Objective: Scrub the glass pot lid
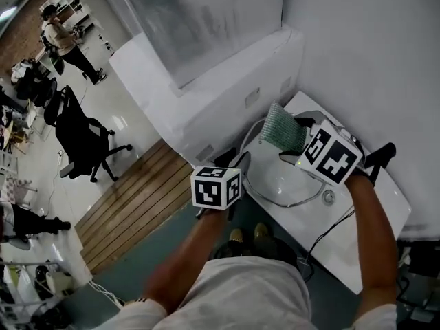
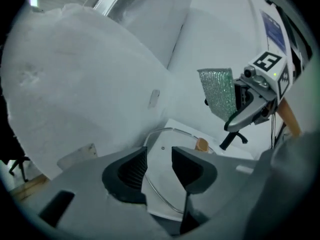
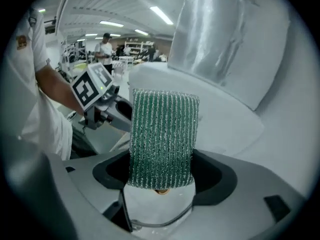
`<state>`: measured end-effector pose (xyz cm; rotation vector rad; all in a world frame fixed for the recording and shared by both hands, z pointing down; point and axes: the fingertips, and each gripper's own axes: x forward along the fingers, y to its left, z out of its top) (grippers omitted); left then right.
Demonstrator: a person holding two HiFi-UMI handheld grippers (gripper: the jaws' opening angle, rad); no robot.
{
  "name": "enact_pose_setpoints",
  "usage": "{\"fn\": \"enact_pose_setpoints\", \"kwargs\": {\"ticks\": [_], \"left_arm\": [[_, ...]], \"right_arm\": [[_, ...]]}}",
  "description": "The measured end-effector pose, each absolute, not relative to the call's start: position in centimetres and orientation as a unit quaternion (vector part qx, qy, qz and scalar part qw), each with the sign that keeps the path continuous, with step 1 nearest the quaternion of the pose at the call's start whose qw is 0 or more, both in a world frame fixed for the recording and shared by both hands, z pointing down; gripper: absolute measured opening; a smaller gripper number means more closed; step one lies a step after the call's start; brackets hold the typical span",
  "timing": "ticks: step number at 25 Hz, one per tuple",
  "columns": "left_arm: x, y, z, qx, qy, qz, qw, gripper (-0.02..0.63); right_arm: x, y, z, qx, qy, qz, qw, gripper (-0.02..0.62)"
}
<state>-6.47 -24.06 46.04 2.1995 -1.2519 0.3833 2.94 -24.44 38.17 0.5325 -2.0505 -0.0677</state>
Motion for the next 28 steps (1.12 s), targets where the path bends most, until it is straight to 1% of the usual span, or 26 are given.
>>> {"fn": "enact_pose_setpoints", "kwargs": {"ticks": [4,8,22,28], "left_arm": [[-6.1,-24.4,47.7,0.804,-0.477,0.167,0.313,0.17],[-6.2,-24.5,48.9,0.791,-0.483,0.187,0.326,0.189],[-6.5,-24.2,52.1,0.774,-0.47,0.211,0.368,0.193],[-6.3,-24.2,52.8,0.772,-0.461,0.202,0.388,0.193]], "right_arm": [[2.7,-25.5,41.1,0.139,-0.803,-0.041,0.578,0.348],[2.6,-27.0,43.1,0.094,-0.768,-0.054,0.631,0.348],[1.4,-28.9,48.8,-0.016,-0.696,-0.058,0.716,0.348],[1.1,-29.1,51.0,-0.054,-0.666,-0.049,0.742,0.348]]}}
